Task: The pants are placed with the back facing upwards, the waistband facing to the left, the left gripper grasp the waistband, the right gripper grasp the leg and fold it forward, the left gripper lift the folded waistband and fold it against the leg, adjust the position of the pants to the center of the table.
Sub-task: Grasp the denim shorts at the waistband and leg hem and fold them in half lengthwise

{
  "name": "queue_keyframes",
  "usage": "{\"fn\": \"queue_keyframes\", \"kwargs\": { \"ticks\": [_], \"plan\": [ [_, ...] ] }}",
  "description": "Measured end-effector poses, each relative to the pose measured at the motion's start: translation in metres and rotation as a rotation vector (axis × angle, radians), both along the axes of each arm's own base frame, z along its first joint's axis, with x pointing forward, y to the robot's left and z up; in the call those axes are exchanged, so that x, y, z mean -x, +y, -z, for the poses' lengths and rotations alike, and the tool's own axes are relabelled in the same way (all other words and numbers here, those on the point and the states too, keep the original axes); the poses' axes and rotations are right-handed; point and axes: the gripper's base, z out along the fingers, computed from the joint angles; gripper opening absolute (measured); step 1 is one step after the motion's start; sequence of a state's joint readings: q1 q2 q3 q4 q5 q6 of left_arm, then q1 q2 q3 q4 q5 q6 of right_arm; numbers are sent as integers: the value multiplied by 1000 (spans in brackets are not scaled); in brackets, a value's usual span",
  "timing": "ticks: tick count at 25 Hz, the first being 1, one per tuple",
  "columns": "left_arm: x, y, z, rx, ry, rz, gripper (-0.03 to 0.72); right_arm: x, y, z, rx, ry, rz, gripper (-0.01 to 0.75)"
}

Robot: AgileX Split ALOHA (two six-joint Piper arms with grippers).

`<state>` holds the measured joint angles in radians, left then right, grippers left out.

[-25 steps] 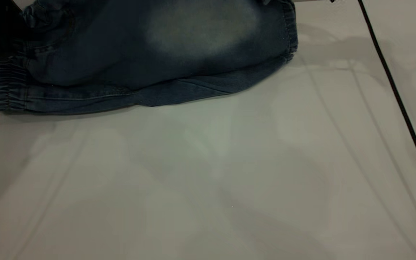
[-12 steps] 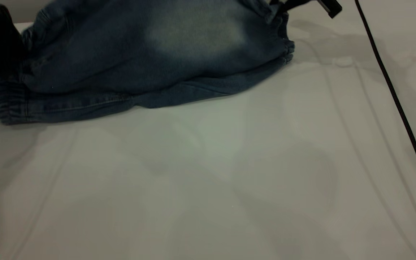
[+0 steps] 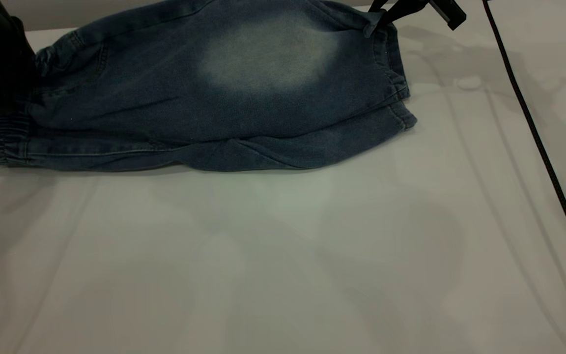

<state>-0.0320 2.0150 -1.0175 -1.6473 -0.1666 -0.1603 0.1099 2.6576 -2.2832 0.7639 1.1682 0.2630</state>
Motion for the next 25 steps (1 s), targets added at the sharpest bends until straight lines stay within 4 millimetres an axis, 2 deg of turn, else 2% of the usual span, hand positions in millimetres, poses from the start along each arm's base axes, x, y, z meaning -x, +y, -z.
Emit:
{"fn": "queue_keyframes", "kwargs": {
  "ticks": [6, 14, 19, 25],
  "plan": [
    [-2, -1, -2, -113, 8, 170, 128, 4, -4, 3, 62, -14, -86, 83],
    [-2, -7, -1, -189, 24, 379, 136, 5, -10, 2, 162, -68, -181, 293],
    [-2, -10, -1, -239, 31, 489, 191, -6, -11, -22, 193, -185, -208, 391],
    [-2, -10, -2, -355, 47, 633, 273, -17, -2, -69, 119, -352, -194, 425]
  ]
}}
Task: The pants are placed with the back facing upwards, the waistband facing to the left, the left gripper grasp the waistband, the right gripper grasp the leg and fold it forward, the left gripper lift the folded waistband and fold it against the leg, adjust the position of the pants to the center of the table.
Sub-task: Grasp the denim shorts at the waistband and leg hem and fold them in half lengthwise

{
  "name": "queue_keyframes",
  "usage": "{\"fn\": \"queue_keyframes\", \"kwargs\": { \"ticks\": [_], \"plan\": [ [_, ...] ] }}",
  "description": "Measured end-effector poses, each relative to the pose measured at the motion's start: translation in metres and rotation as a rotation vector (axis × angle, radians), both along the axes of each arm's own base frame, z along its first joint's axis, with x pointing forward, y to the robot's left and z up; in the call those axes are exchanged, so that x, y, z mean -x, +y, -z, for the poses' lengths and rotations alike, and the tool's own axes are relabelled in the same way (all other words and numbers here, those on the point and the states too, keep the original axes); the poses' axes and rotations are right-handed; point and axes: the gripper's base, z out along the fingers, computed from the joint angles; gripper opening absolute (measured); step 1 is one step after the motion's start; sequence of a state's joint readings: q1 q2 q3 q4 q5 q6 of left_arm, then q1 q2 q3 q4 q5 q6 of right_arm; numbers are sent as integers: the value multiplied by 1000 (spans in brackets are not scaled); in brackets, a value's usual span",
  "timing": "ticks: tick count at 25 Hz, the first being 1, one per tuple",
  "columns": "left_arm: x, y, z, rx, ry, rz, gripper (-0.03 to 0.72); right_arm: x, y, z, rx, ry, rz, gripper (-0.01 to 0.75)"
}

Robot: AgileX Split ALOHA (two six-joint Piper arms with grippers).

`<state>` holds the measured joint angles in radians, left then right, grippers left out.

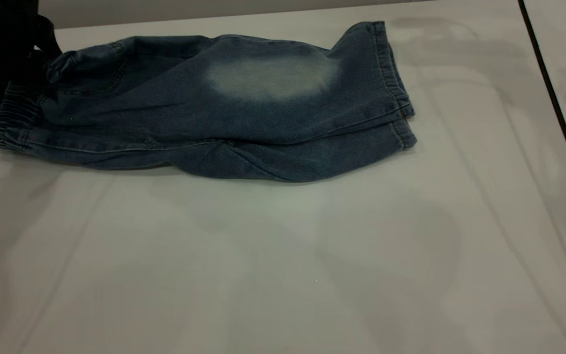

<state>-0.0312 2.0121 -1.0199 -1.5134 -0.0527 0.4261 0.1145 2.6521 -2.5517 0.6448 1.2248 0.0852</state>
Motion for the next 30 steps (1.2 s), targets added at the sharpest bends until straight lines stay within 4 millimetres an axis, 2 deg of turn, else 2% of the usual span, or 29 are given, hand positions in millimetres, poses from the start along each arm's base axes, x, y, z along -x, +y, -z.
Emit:
{"fn": "queue_keyframes", "kwargs": {
  "ticks": [3, 11, 14, 18, 22, 25, 30],
  "plan": [
    [0, 0, 0, -76, 4, 97, 292, 1, 12, -11, -67, -40, -44, 425],
    [0, -2, -1, -312, 11, 422, 387, 11, 50, -11, -93, -63, -145, 425],
    [0, 11, -1, -372, 24, 434, 414, 15, 62, -11, -91, -64, -169, 425],
    [1, 35, -1, -328, 34, 331, 421, 20, 76, -11, -92, -69, -204, 425],
    [2, 52, -1, -252, 11, 327, 421, 21, 79, -11, -82, -77, -218, 425],
    [4, 63, -1, -230, -10, 376, 422, 21, 79, -11, -84, -81, -223, 425],
    [9, 74, -11, -247, -76, 573, 422, 22, 81, -13, -104, -121, -269, 425]
  ]
}}
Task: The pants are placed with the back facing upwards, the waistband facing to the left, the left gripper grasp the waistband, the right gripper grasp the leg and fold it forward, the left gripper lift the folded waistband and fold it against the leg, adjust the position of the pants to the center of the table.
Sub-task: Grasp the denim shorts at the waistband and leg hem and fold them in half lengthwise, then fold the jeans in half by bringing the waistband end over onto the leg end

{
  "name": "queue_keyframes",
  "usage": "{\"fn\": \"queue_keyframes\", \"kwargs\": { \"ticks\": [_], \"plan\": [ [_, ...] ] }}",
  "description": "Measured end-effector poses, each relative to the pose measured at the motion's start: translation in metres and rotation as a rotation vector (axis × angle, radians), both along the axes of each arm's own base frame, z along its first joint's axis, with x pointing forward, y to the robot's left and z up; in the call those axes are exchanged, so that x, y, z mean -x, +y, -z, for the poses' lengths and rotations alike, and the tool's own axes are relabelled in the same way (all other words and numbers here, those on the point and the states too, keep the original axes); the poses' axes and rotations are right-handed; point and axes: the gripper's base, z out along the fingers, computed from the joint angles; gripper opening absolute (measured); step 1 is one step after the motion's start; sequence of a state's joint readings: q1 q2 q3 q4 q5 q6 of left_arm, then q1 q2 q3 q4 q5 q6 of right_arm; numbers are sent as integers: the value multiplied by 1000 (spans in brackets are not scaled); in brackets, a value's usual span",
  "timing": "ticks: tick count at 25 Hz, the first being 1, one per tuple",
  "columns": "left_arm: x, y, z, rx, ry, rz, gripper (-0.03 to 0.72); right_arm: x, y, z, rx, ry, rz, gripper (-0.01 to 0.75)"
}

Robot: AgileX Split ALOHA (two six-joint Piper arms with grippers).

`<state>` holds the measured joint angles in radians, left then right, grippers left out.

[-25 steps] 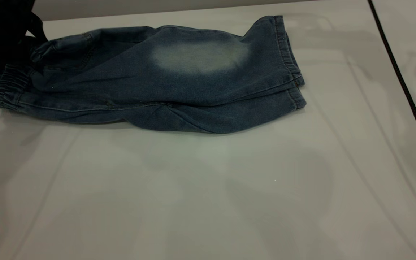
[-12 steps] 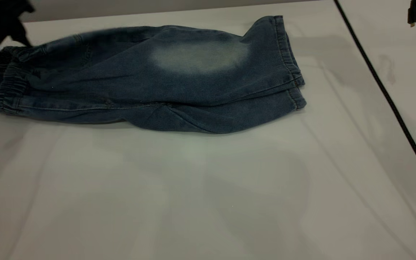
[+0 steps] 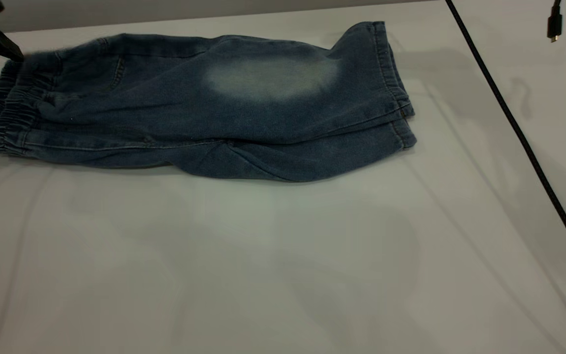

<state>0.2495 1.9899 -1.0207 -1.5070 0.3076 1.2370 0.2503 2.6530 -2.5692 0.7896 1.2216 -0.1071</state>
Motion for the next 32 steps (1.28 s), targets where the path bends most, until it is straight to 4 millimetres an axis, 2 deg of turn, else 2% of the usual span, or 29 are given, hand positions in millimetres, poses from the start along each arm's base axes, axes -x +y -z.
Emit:
{"fn": "queue_keyframes", "kwargs": {
  "ticks": [5, 11, 14, 18, 24, 28, 32],
  "plan": [
    [5, -5, -26, 21, -61, 151, 422, 1, 2, -9, -26, -48, -38, 425],
    [15, -5, -57, -85, -70, 215, 422, 6, -6, -46, 62, -188, -76, 426],
    [20, -4, -52, -119, -5, 248, 422, 9, -13, -62, 147, -248, -75, 426],
    [26, 0, -41, -161, 102, 258, 423, 8, -20, -63, 237, -267, -62, 427],
    [28, 11, -39, -299, 145, 241, 424, 14, -1, -60, 234, -281, -118, 426],
    [26, 15, -40, -359, 125, 244, 428, 15, 0, -59, 251, -287, -124, 426],
    [27, 12, -35, -306, 153, 240, 513, 14, 0, -59, 258, -289, -124, 426]
  ]
}}
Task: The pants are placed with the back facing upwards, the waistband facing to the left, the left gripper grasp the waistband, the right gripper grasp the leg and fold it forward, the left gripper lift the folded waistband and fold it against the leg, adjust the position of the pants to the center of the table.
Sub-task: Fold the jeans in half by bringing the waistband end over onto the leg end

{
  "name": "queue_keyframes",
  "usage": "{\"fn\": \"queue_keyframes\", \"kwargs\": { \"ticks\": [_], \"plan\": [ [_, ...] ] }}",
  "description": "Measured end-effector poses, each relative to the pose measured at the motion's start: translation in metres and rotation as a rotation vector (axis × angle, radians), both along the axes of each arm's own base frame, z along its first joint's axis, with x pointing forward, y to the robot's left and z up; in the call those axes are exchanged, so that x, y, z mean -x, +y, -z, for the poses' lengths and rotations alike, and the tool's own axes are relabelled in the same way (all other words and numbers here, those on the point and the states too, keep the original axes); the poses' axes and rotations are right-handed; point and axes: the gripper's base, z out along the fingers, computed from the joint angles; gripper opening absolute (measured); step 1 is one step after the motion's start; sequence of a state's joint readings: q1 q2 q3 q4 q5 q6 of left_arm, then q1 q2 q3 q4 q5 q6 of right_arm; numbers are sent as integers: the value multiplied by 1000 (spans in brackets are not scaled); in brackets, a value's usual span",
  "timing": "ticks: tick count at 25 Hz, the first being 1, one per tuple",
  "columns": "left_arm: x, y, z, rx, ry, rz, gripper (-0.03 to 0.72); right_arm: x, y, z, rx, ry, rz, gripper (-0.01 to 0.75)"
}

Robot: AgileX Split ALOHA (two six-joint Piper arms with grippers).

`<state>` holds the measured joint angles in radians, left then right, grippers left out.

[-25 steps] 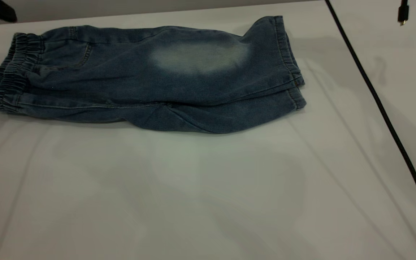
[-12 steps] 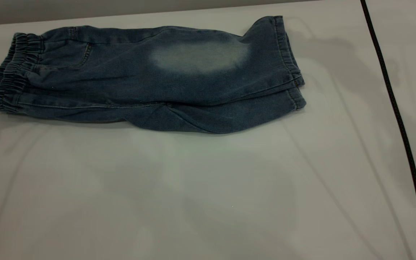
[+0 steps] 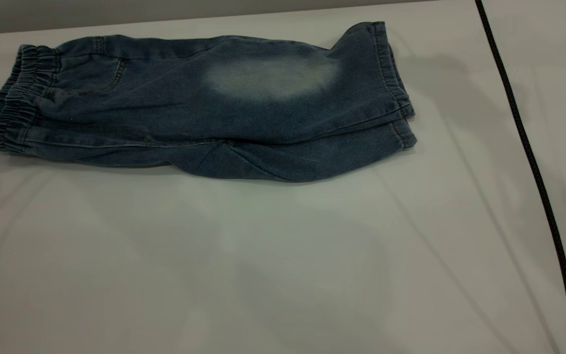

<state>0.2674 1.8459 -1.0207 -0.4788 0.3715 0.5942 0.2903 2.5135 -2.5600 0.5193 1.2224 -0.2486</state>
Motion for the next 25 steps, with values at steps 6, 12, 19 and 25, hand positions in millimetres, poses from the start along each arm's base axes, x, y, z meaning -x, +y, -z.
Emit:
{"fn": "queue_keyframes", "kwargs": {
  "ticks": [6, 12, 19, 25],
  "plan": [
    [-2, 0, 27, 54, 66, -52, 643, 0, 0, 0, -1, 0, -1, 426],
    [-5, 3, 57, 50, 104, -80, 622, 0, 0, 0, -5, 1, -2, 426],
    [-8, 3, 74, 97, 104, -158, 601, 1, 2, -1, -19, 4, -4, 426],
    [-10, 1, 78, 126, 92, -177, 594, 1, 3, -2, -32, 8, -6, 426]
  ]
}}
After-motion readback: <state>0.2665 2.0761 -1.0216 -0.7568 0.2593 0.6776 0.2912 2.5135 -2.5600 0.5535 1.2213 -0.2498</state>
